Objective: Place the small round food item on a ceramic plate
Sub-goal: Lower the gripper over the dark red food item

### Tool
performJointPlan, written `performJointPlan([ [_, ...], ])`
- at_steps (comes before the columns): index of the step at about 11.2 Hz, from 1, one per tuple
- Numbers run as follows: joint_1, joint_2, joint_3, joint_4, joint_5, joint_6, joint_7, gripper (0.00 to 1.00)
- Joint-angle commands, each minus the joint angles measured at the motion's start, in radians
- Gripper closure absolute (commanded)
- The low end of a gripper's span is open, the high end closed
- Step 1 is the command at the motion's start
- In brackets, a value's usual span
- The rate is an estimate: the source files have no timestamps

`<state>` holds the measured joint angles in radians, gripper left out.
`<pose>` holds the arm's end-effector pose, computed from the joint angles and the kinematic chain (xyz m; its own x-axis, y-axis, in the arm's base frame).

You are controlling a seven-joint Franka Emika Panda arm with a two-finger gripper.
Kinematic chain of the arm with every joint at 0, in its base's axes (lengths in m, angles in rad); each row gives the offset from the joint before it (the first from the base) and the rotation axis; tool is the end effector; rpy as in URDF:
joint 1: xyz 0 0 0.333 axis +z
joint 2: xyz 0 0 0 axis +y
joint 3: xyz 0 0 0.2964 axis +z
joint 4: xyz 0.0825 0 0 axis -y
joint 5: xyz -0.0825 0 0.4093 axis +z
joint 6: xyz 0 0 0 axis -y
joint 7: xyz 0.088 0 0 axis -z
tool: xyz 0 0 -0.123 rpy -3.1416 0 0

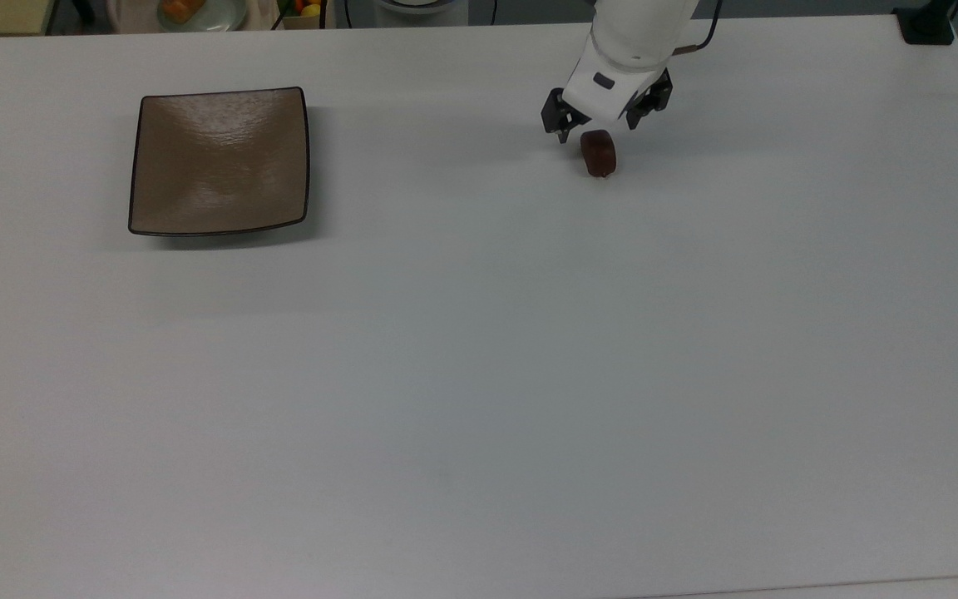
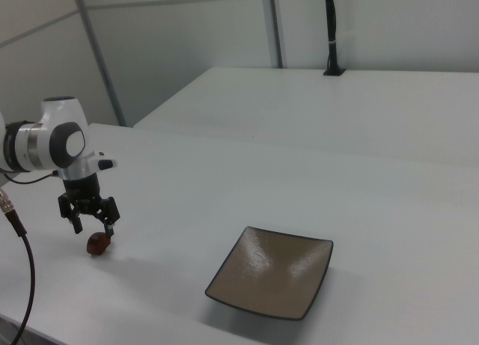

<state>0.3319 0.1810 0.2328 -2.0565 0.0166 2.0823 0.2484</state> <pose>0.4856 0.3086 0.2891 0.9409 0.2992 -0.1589 0.3005 -0.9536 -0.0160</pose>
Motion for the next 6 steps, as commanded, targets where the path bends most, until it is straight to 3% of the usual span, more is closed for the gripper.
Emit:
performJointPlan([
  [1,0.01,-0.012,0.006,-0.066,0.003,0.093,0.02,0.0],
  [4,0.01,-0.003,0.014,-0.089,-0.02,0.14,0.02,0.0],
  [5,0.01,-0.003,0.016,-0.099,-0.023,0.148,0.019,0.04],
  [6,0.009,-0.002,0.017,-0.1,-0.036,0.156,0.019,0.15],
])
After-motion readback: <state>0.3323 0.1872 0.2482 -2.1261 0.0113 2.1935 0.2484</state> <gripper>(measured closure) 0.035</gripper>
